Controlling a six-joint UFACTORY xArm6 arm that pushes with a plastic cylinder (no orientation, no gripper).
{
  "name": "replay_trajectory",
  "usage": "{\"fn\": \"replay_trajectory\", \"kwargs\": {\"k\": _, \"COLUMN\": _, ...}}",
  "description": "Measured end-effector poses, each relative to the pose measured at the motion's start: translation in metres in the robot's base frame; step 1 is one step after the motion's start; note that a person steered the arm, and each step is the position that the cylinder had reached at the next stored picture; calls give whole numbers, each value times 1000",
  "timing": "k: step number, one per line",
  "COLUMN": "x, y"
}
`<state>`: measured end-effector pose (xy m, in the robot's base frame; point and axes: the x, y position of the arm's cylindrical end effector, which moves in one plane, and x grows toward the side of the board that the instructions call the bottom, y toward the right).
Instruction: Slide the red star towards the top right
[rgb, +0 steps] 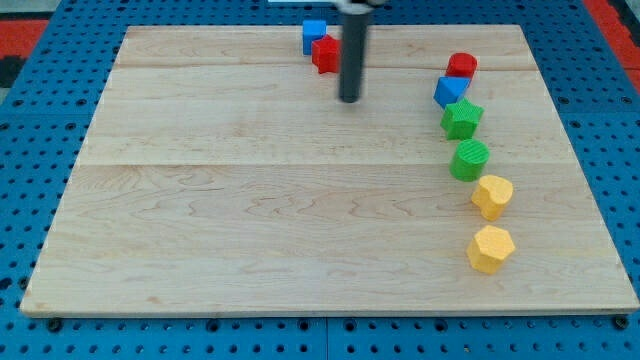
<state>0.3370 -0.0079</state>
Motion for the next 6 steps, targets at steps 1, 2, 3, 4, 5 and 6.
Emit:
{"fn": "replay_trajectory", "kwargs": {"k": 1, "x": -45, "y": -43}}
{"fn": "replay_trajectory", "kwargs": {"k": 2, "x": -71, "y": -37}}
{"fn": "replay_trajectory", "kwargs": {"k": 3, "x": -72, "y": -2}}
{"fn": "replay_trajectory", "kwargs": {"k": 4, "x": -74, "y": 61}}
{"fn": "replay_trajectory", "kwargs": {"k": 5, "x": -67, "y": 64}}
{"fn": "replay_trajectory", "kwargs": {"k": 6, "x": -75, "y": 32}}
